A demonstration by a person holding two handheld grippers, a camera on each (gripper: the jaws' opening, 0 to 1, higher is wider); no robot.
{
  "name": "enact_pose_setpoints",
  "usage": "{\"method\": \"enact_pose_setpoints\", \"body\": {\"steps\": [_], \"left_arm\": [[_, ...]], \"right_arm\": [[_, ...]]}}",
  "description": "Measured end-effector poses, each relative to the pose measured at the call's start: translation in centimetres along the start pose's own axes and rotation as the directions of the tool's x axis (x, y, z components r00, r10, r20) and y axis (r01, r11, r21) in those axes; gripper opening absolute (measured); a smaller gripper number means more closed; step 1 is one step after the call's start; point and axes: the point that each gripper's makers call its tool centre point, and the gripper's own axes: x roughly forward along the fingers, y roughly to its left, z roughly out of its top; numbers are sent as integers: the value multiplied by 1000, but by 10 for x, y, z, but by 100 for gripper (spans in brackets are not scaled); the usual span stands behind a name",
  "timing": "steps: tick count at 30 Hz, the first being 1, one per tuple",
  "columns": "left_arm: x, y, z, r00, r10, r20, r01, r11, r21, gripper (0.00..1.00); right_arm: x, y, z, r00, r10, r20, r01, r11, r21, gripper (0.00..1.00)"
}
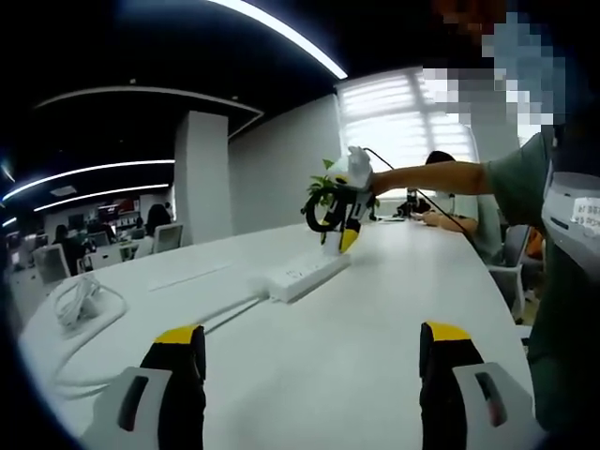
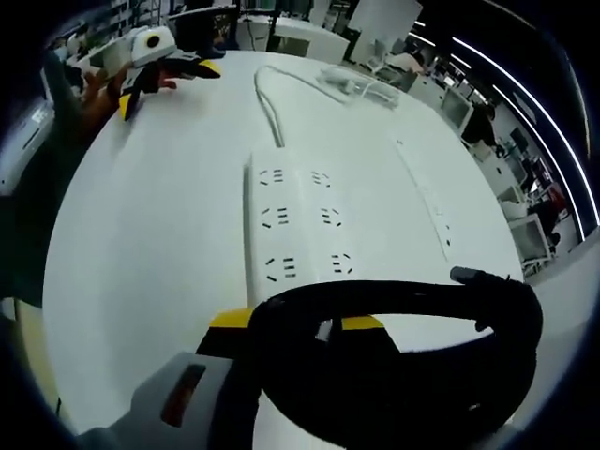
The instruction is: Straighten the power strip on the desk, plug the charger into it
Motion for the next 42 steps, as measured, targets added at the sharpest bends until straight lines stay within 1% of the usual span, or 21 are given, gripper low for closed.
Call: {"method": "enact_pose_setpoints", "body": {"steps": [2, 3, 5, 7, 10, 13, 15, 16, 17, 20, 21, 23, 26, 29, 31, 32, 33, 37, 39, 41, 42], "left_arm": [[0, 1, 0, 1000, 6, -4, -6, 1000, 2, 96], [0, 2, 0, 1000, 10, -4, -10, 1000, 3, 96], [0, 3, 2, 1000, 14, -2, -14, 1000, 0, 96], [-1, 5, 3, 1000, 19, 1, -19, 1000, -1, 96], [-1, 6, 4, 1000, 22, 1, -22, 1000, -4, 96], [-1, 5, 3, 1000, 20, -5, -20, 1000, -5, 96], [0, 5, 2, 1000, 19, -8, -19, 1000, -5, 96], [-1, 5, 2, 1000, 20, -9, -20, 1000, -5, 96], [-1, 5, 2, 1000, 21, -10, -21, 1000, -6, 96], [-2, 6, 2, 1000, 25, -9, -25, 1000, -8, 96], [-3, 6, 3, 1000, 26, -9, -26, 1000, -7, 96], [-3, 5, 4, 1000, 25, -9, -25, 1000, -6, 96], [-4, 4, 5, 1000, 24, -10, -24, 1000, -3, 96], [-5, 3, 5, 1000, 22, -12, -22, 1000, -2, 96], [-5, 3, 6, 1000, 21, -12, -21, 1000, -3, 96], [-6, 3, 7, 1000, 22, -12, -22, 1000, -2, 97], [-6, 2, 7, 1000, 22, -12, -22, 1000, 0, 97], [-7, 2, 9, 1000, 22, -9, -22, 1000, 0, 97], [-6, 2, 9, 1000, 22, -8, -22, 1000, -2, 97], [-6, 1, 9, 1000, 23, -9, -23, 1000, -2, 96], [-6, 1, 9, 1000, 23, -10, -23, 1000, -2, 96]], "right_arm": [[0, -1, -3, 1000, -26, 2, 26, 1000, -15, 30], [-1, -5, -3, 999, -48, 12, 48, 999, -10, 33], [-4, -6, -3, 997, -61, 40, 59, 998, 28, 34], [-5, -4, -2, 996, -61, 67, 58, 997, 45, 33], [-7, -3, -1, 991, -88, 100, 82, 995, 61, 32], [-12, -5, 4, 983, -109, 148, 97, 991, 91, 32], [-18, -5, 10, 974, -119, 192, 98, 989, 114, 35], [-21, -4, 12, 971, -116, 208, 89, 987, 134, 34], [-25, -6, 14, 965, -134, 226, 102, 984, 145, 33], [-27, -4, 13, 963, -140, 232, 108, 983, 146, 33], [-28, -5, 13, 959, -156, 237, 121, 981, 154, 33], [-30, -3, 13, 956, -155, 249, 116, 979, 166, 33], [-32, 0, 13, 947, -166, 273, 116, 975, 191, 35], [-34, 4, 13, 936, -181, 301, 111, 966, 234, 36], [-35, 6, 11, 932, -202, 301, 129, 961, 245, 39], [-36, 6, 11, 927, -214, 309, 140, 959, 246, 41], [-38, 7, 12, 917, -229, 328, 143, 953, 267, 42], [-39, 6, 8, 899, -265, 348, 155, 937, 313, 43], [-41, 9, 5, 894, -276, 353, 151, 928, 342, 43], [-43, 14, 5, 890, -284, 358, 153, 923, 352, 45], [-46, 15, 4, 881, -304, 362, 168, 917, 361, 46]]}}
